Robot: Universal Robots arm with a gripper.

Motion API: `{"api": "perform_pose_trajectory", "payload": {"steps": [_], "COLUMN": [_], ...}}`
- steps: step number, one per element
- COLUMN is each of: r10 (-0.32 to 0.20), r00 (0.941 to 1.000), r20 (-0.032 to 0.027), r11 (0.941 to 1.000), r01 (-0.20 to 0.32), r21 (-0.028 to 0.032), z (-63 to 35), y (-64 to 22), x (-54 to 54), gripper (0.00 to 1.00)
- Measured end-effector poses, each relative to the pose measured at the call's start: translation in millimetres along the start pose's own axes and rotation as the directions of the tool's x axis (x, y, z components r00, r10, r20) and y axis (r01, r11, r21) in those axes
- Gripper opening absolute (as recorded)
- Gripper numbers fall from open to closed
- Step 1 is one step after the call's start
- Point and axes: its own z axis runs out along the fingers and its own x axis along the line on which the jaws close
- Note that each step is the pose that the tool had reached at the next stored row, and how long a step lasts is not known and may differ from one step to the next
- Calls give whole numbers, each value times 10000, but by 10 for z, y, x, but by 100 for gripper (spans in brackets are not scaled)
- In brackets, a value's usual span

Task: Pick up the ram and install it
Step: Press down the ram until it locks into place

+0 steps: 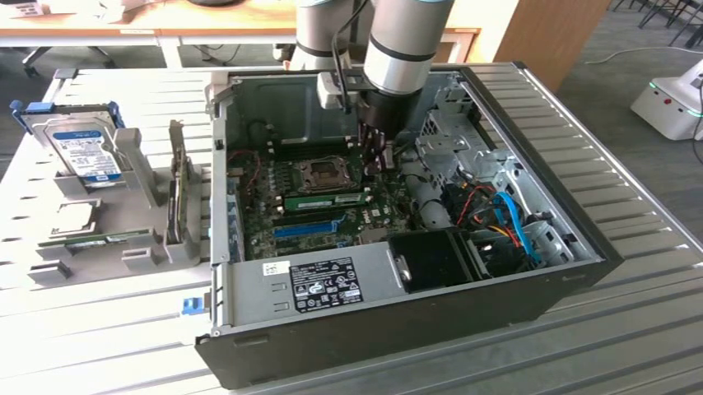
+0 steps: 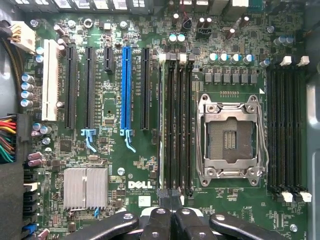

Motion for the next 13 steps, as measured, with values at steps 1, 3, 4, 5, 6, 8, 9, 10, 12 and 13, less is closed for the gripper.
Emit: {"api": "perform_pose_trajectory", "payload": {"steps": [1, 3, 4, 5, 6, 8, 9, 10, 12, 13], "r10": [0, 0, 0, 0, 0, 0, -1, -1, 0, 0], "r00": [10000, 10000, 10000, 10000, 10000, 10000, 10000, 10000, 10000, 10000], "r20": [0, -1, -1, -2, -2, -3, -2, -4, -3, -3], "r11": [10000, 10000, 10000, 10000, 10000, 10000, 10000, 10000, 10000, 10000], "r01": [0, 0, 0, 0, 0, 0, 1, 1, 0, 0], "r21": [-1, -1, -1, -1, -1, -1, -1, -1, -1, -1], "z": [0, 0, -1, -1, -1, -1, -1, -1, 0, 1], "y": [0, 0, 0, 0, 0, 0, 4, 11, 32, 44], "x": [0, 0, 0, 0, 0, 0, 0, -1, -5, -6], "gripper": [11, 11, 11, 11, 11, 11, 11, 11, 11, 11]}}
